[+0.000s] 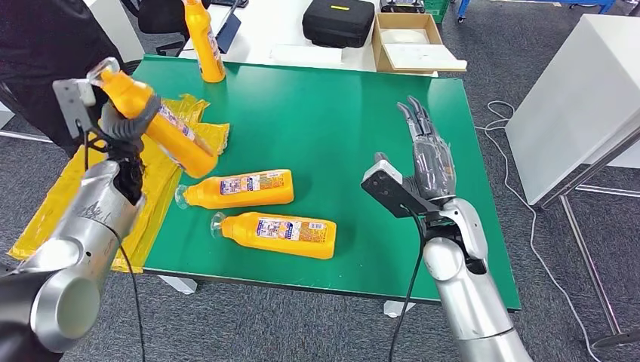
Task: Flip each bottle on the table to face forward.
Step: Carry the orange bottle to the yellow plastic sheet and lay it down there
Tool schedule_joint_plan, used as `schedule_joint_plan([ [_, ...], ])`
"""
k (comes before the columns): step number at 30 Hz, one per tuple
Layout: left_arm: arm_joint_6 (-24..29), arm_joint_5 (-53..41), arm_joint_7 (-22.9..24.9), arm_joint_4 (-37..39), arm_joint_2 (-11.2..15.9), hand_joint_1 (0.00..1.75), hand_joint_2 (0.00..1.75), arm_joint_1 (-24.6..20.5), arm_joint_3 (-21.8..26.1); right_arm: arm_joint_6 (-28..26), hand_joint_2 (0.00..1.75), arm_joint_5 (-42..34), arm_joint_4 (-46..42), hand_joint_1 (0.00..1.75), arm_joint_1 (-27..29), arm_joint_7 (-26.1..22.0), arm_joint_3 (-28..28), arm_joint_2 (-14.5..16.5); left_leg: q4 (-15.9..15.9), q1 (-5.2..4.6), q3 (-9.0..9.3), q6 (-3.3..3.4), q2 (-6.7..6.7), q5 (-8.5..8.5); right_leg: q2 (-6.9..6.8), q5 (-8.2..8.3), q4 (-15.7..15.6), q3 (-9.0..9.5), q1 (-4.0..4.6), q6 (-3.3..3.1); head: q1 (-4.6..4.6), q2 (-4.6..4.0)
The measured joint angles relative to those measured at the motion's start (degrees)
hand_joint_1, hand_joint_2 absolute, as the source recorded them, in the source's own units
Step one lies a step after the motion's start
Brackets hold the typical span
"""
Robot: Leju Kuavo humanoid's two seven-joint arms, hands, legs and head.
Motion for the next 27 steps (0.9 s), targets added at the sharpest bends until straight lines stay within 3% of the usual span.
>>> schedule_joint_plan([
  [3,8.3,-9.4,-0.2,-1.5,0.3,1.75,1.75,-1.9,-5.7,-0.4,0.0,-0.4,-1.2,0.0,1.7,0.1,0.3,-1.0,0.0,-0.01,-0.02,0.0,-0.01,0.0,0.0,0.0,0.0,0.01,-0.01,0.0,-0.01,0.0],
  [6,11.6,-14.9,-0.5,-2.8,0.3,1.75,1.75,-2.3,-9.0,-0.4,0.0,-1.2,-1.8,0.0,2.2,0.1,0.6,-1.7,0.0,-0.04,-0.02,0.0,0.0,0.0,0.01,0.0,0.0,0.0,-0.03,0.0,0.01,0.0],
  [10,13.6,-18.8,-1.0,-3.6,0.3,1.75,1.75,-2.3,-10.9,-0.5,0.0,-2.0,-2.0,0.0,2.5,-0.2,0.8,-2.5,0.0,-0.07,-0.02,0.0,0.06,0.0,0.02,0.0,0.0,-0.01,-0.04,0.0,-0.01,0.0],
  [16,22.5,-32.5,-2.0,-3.9,0.5,1.75,1.75,-1.4,-14.3,-0.5,0.0,-4.8,-1.9,0.0,2.5,-1.6,2.0,-3.7,0.0,-0.06,-0.03,0.0,0.02,0.0,0.01,0.0,0.0,0.0,-0.03,0.0,-0.01,0.0],
  [27,24.5,-35.3,-2.4,-4.0,0.5,1.75,1.75,0.3,-15.9,-0.7,0.0,-5.5,-1.8,0.0,2.5,-1.7,3.3,-4.6,0.0,-0.06,-0.03,0.0,0.02,0.0,0.01,0.0,0.0,0.0,-0.04,0.0,0.0,0.0],
])
